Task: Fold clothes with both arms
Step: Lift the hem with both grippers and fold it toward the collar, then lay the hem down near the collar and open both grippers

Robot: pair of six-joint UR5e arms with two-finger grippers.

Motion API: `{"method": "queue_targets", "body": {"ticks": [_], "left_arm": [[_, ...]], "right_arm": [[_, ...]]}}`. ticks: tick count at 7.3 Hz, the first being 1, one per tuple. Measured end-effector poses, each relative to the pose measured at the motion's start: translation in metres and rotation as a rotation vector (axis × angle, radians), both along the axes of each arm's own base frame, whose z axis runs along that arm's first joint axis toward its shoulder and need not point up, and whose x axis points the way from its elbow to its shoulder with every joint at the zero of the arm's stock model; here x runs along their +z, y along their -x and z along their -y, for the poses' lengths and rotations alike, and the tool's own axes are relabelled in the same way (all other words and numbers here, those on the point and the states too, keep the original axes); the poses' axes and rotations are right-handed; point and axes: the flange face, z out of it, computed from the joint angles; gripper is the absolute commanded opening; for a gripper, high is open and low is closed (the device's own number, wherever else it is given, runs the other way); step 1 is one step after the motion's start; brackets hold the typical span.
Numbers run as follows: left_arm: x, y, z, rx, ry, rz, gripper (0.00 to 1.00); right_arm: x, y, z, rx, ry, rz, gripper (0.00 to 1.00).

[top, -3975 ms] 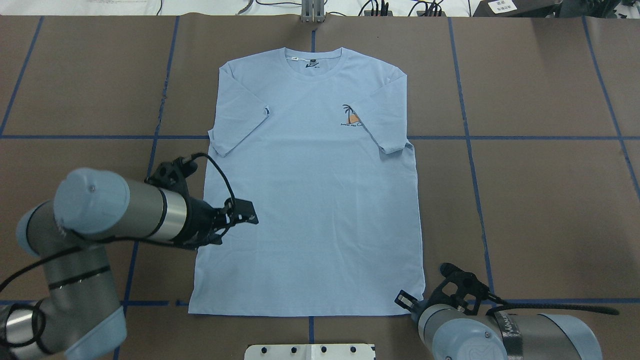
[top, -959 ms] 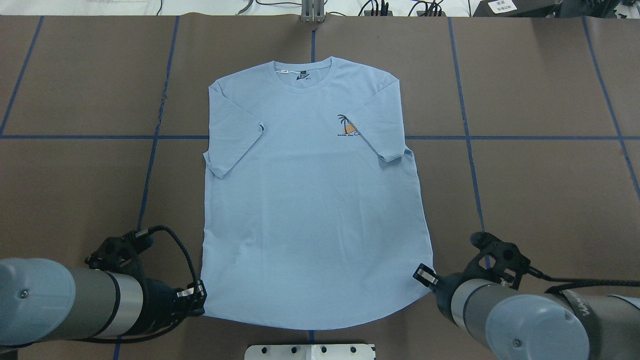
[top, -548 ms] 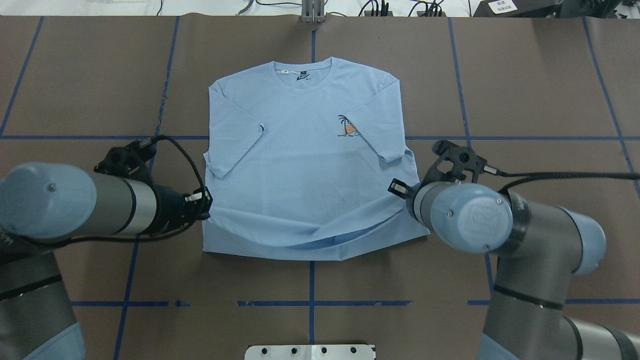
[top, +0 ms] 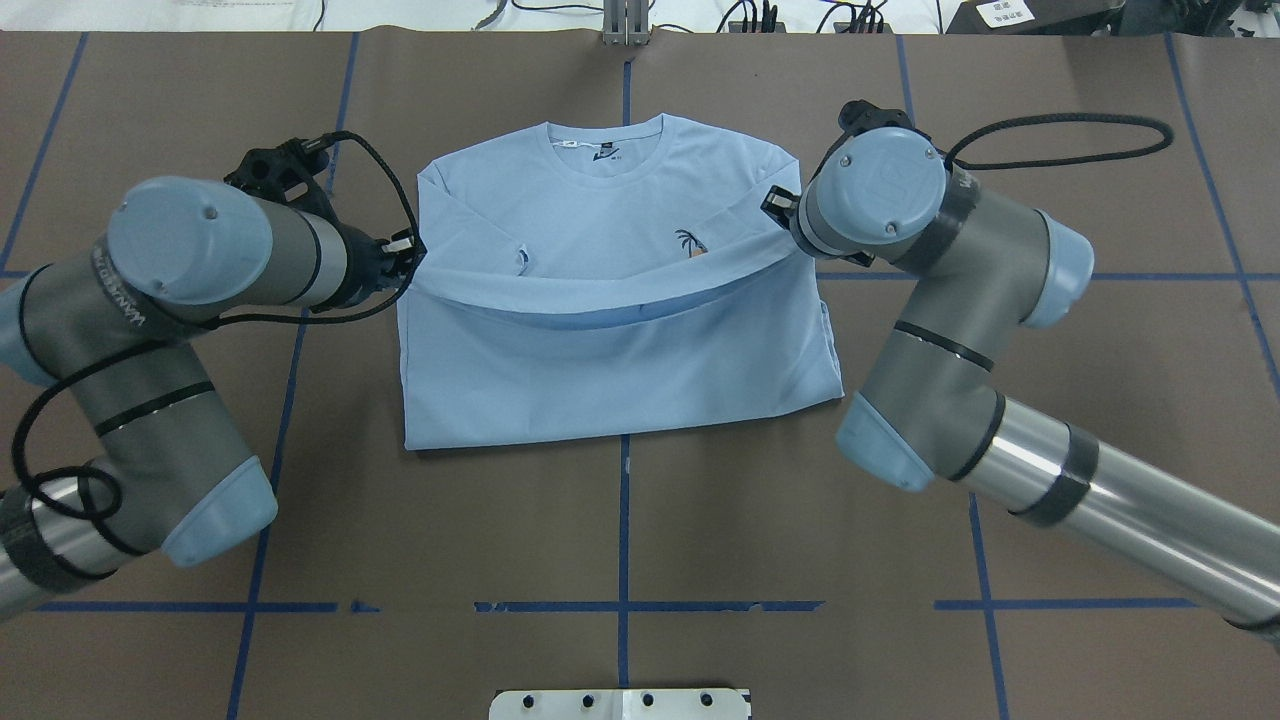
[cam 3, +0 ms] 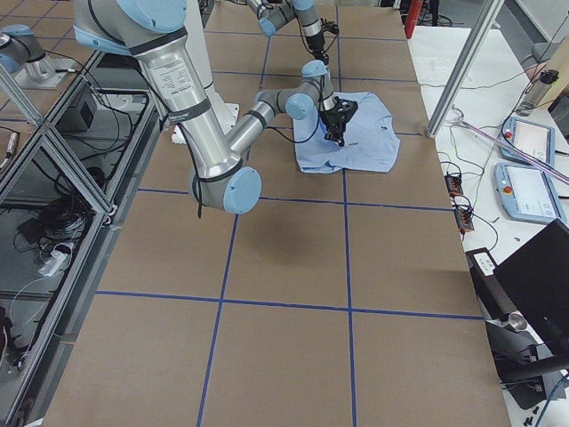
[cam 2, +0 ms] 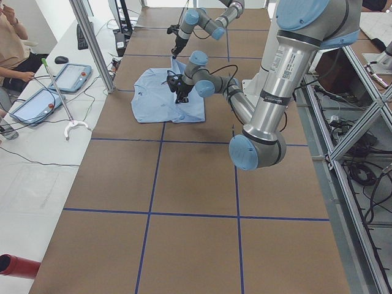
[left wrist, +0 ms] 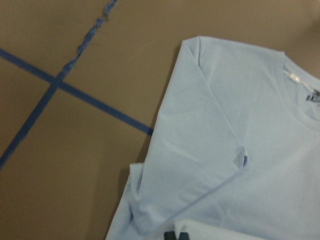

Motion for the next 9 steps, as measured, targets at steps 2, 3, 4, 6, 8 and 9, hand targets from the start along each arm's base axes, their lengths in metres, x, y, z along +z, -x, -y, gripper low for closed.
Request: {"method": "queue_targets", "body": {"ticks": [2,3,4,6,8,9], "left_arm": [[0.04,-0.008,0.054,-0.047,-0.043,0.019,0.0],[0.054,-0.016,0.075,-0.073,-0.061,0.044,0.0],[0.063,-0.021,0.09,-0.087,-0.079,0.074,0.0],[0.076,-0.024,0.103,-0.089,-0.104,0.101,0.0],[0.079,-0.029,0.111,-0.089,-0.119,0.096,0.0],[0.076,-0.033,0.115,-0.089,-0.121,0.094,0.0]], "right_arm": [[0.017,0.018,0.07,-0.016,-0.001,-0.025,0.0],[0.025,0.02,0.088,-0.026,0.003,-0.049,0.0],[0.028,0.022,0.102,-0.037,0.002,-0.07,0.0],[0.025,0.031,0.12,-0.049,0.005,-0.094,0.0],[0.027,0.036,0.127,-0.051,0.01,-0.11,0.0],[0.027,0.036,0.128,-0.05,0.01,-0.114,0.0]]}}
